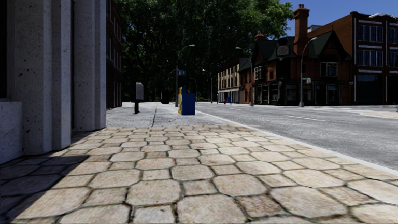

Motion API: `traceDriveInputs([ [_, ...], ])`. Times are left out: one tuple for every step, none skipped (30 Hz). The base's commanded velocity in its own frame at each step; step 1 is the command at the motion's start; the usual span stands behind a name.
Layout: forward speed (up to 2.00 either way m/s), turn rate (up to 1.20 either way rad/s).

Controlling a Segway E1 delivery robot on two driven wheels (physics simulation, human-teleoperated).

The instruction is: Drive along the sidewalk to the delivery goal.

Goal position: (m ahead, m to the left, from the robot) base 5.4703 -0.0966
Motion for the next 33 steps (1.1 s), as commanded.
traceDriveInputs([
  [2.0, 0.0],
  [2.0, 0.0],
  [2.0, 0.0],
  [2.0, 0.0],
  [2.0, 0.0],
  [2.0, 0.0],
  [2.0, 0.0],
  [2.0, 0.0],
  [2.0, 0.0],
  [2.0, 0.0],
  [2.0, 0.0],
  [2.0, 0.0],
  [2.0, 0.0],
  [2.0, 0.0],
  [2.0, 0.0],
  [2.0, 0.0],
  [2.0, 0.0],
  [2.0, 0.0],
  [2.0, 0.0],
  [2.0, 0.0],
  [2.0, 0.0],
  [2.0, 0.0],
  [2.0, 0.0],
  [2.0, 0.0],
  [2.0, 0.0],
  [2.0, 0.0],
  [2.0, 0.0],
  [2.0, 0.07],
  [2.0, 0.07],
  [2.0, 0.23],
  [2.0, 0.29],
  [2.0, 0.3],
  [2.0, 0.3],
])
